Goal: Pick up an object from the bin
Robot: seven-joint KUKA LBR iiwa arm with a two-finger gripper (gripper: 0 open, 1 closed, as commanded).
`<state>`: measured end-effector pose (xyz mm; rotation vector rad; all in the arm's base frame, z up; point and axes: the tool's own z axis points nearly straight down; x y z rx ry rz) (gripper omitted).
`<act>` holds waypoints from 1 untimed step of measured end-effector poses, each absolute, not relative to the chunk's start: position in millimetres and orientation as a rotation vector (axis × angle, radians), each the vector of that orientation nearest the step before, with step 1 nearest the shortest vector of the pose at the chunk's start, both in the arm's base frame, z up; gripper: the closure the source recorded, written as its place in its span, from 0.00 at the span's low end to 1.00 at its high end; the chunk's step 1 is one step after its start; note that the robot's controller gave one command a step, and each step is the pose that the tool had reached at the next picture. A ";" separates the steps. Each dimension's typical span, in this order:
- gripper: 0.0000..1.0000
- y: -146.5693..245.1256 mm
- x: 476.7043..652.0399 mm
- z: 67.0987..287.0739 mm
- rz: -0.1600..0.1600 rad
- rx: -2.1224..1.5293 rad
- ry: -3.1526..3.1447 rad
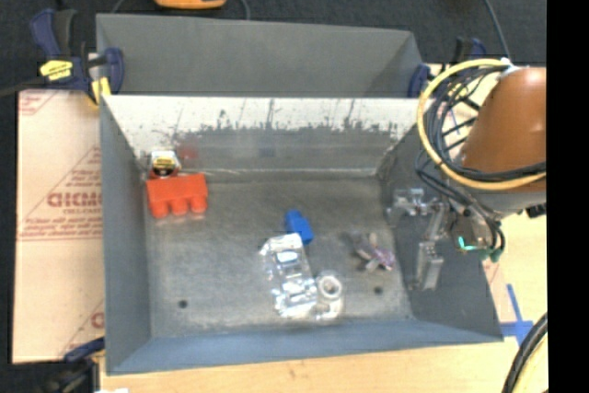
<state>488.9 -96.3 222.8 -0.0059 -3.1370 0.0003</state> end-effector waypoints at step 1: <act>0.00 -141.8 537.4 115.3 0.001 -0.077 -3.140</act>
Offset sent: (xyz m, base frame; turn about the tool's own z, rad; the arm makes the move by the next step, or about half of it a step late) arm 0.0480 -0.0432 -0.1035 0.0392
